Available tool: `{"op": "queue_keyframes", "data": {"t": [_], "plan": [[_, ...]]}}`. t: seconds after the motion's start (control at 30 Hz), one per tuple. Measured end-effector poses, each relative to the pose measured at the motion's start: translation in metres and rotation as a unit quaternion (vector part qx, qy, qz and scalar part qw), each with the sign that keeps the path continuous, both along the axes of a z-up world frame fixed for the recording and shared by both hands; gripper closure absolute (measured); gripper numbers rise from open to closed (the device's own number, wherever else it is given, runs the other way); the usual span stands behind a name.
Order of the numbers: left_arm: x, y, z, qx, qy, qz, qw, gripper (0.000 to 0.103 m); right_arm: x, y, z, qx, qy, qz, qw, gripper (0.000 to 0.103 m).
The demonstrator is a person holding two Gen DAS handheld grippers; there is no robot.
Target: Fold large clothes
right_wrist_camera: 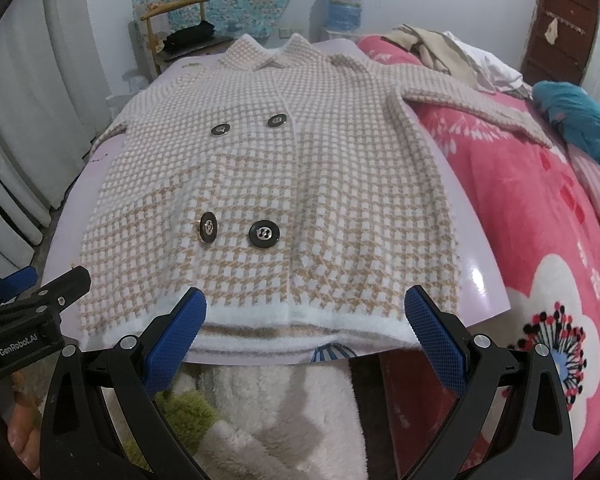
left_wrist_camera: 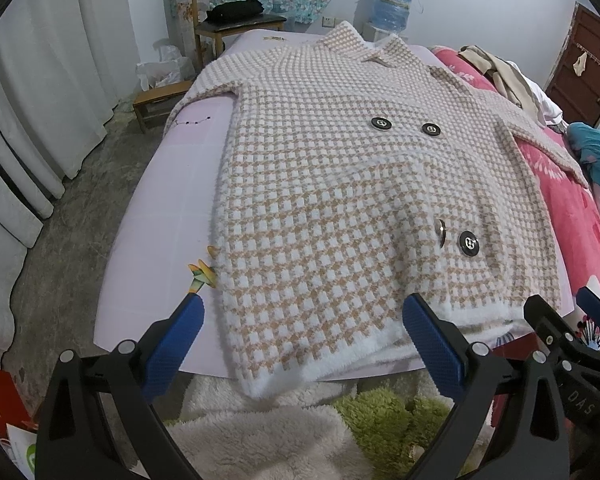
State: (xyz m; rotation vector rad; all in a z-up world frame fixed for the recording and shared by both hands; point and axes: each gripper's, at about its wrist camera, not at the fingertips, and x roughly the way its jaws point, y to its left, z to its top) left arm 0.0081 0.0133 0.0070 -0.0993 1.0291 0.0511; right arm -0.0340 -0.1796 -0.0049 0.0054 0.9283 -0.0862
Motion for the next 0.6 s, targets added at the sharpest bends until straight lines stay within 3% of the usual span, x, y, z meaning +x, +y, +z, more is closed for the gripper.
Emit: {"op": "queue_keyframes", "data": {"t": [0.6], "plan": [[0.012,0.007,-0.013,0.004,0.009,0.014,0.9999,0.005,0.018,0.009,-0.008,-0.018,0.008,0.014,1.0,0.008]]}}
